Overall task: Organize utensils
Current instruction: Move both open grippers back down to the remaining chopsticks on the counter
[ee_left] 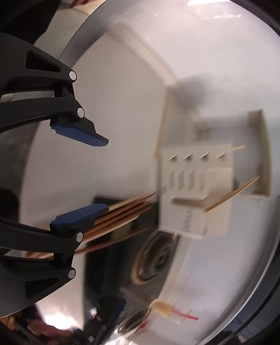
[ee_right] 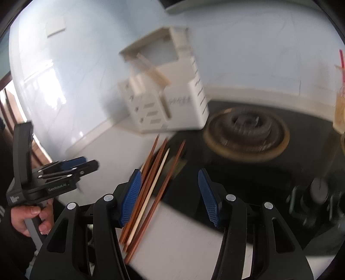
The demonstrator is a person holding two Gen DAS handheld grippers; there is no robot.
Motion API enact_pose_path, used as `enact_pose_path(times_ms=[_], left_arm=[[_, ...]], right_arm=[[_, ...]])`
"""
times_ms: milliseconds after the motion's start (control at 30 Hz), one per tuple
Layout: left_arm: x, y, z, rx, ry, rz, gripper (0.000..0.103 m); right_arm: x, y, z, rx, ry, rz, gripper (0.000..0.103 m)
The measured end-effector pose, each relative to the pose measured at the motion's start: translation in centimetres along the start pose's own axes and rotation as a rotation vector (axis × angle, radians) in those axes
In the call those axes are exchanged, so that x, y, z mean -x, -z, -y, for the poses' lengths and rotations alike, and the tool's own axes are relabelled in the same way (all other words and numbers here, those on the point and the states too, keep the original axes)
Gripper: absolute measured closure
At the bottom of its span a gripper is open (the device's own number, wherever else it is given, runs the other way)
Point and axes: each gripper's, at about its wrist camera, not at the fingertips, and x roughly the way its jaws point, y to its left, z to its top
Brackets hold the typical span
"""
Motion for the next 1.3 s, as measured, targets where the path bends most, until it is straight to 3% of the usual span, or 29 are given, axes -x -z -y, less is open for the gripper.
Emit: enact_pose_path(times_ms=[200,300,433,733,933,1300], left_arm=[[-1.4,0.7,0.9,0.033,0.039,-0.129,0.047],[-2.8,0.5,1.2,0.046,0.037,-0.223,0.048],[-3.6,0.0,1.2,0.062,0.008,-0.272,0.052],[-4.8,0.2,2.0,0.047,0.009,-0.321,0.054],[-5.3,0.1,2.1,0.069,0.049,-0.330,0.053],[-6.6,0.0,3.1,0.042,0.010,-0.357,0.052]], right_arm=[[-1.6,1.1,-1.4,-0.047,-0.016,-0.135,0.048],[-2.2,1.8,-1.5,-0.100,-0.008,-0.205,0.048],[-2.7,2.0,-1.3,-0.170,0.019,-0.254,0.048],[-3.8,2.0,-0.5,-0.267,0.048,-0.340,0.048],[-4.1,1.9,-0.1,-0.306,0.049,-0.348,0.048],[-4.8,1.6,-0.1,-0.330,0.047,-0.365,0.048]])
